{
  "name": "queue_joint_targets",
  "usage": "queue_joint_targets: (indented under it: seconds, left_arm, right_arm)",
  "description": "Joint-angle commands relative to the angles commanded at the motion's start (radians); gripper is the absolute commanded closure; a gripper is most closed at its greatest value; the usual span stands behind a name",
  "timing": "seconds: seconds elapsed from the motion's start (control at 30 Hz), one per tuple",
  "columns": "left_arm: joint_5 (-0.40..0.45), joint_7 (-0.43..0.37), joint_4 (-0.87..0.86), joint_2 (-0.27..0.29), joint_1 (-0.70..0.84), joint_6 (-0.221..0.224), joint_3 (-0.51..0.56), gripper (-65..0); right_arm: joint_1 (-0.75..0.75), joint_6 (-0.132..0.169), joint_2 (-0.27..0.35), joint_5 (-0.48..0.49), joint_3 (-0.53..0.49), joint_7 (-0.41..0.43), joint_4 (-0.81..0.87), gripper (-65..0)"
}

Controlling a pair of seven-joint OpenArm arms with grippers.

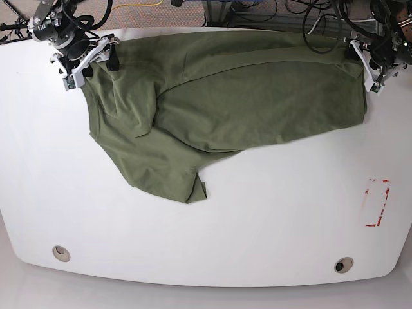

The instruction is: Fold the T-shirt properly

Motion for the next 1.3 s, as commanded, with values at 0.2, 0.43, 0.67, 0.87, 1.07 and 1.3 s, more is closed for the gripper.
queue_joint_targets:
  seconds: [0.2,0.43,0.67,0.87,1.07,1.3]
  left_arm:
    - [0.0,0.0,0.0,0.0,0.0,0.0,0.017,-15.8]
    - [0.0,0.002,0.002,-0.003,-0.002,0.0,0.021,-8.3]
    - [-0.005,0.002,0.002,-0.003,-0.002,0.0,0.021,-8.2]
    - [-0.006,0.029,0.046,-0.003,-0.002,0.0,0.021,-1.7]
    - [-0.006,0.041,0.098,-0.003,-0.021,0.0,0.018,0.0]
    - [0.002,0.041,0.1,-0.003,-0.078,0.0,0.017,0.0]
  right_arm:
    - [0.0,0.0,0.0,0.0,0.0,0.0,0.0,-42.2]
    - [0.0,0.0,0.0,0.002,-0.002,0.0,-0.002,-42.2]
    - [0.002,0.0,0.0,0.002,-0.002,0.0,-0.002,-42.2]
    - [0.008,0.0,0.0,0.002,-0.002,0.0,-0.002,-42.2]
    - [0.012,0.0,0.0,0.002,0.0,0.0,-0.002,-42.2]
    - [0.014,0.0,0.0,0.002,-0.002,0.0,-0.002,-42.2]
